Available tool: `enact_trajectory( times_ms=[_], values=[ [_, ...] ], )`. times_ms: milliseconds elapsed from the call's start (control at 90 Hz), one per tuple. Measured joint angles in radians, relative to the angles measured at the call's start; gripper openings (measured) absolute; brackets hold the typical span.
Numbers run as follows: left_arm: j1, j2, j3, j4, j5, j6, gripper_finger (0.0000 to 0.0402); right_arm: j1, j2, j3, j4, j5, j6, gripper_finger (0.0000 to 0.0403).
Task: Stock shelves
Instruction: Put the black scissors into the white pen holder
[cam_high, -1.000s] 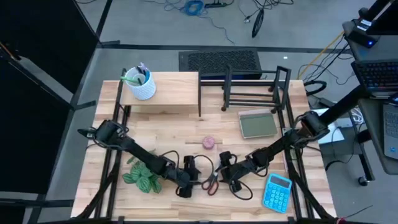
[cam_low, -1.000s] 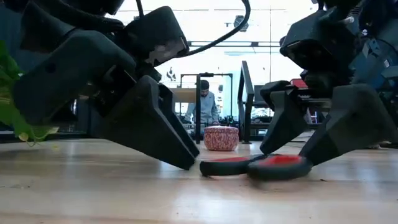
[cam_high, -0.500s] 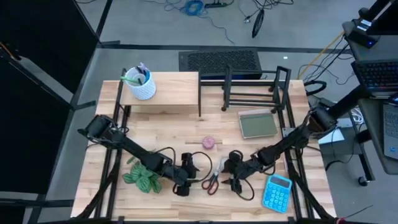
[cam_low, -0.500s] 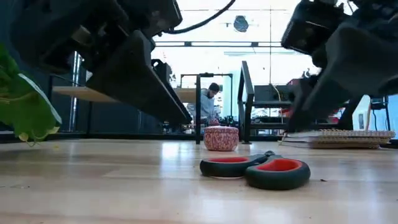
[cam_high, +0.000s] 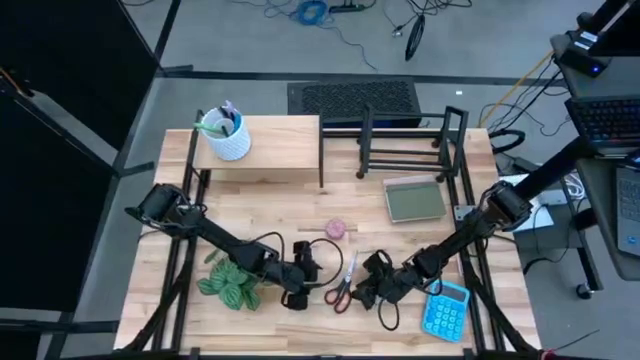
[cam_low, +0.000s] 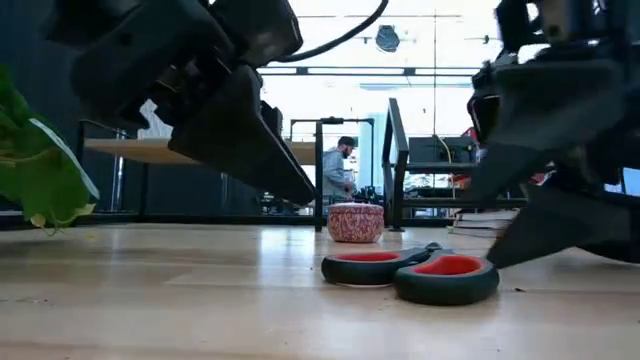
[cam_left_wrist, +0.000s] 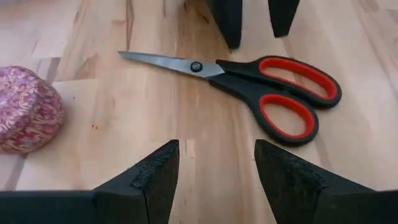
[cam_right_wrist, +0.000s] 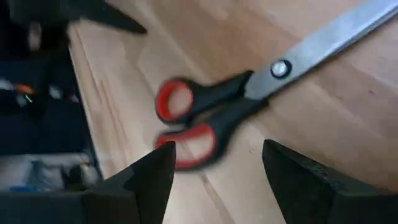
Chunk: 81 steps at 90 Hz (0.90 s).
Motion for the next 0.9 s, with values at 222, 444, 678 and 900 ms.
enact_trajectory(
  times_ms=[222,444,678,900],
  values=[
    [0.006,0.095,0.000,0.076,0.035,0.028,0.0196,-0.005,0.032,0.004,0.010,0.011,0.103,0.0224],
    [0.007,0.165,0.001,0.234,0.038,0.030,0.0196,-0.005,0.034,0.004,-0.004,0.001,0.152,0.0224],
    [0.006,0.239,0.023,0.362,0.051,0.047,0.0196,-0.004,0.035,0.004,-0.017,-0.009,0.154,0.0224],
    [0.018,0.300,0.077,0.406,0.057,0.055,0.0196,-0.018,0.035,0.003,-0.017,-0.016,0.157,0.0224]
  ],
)
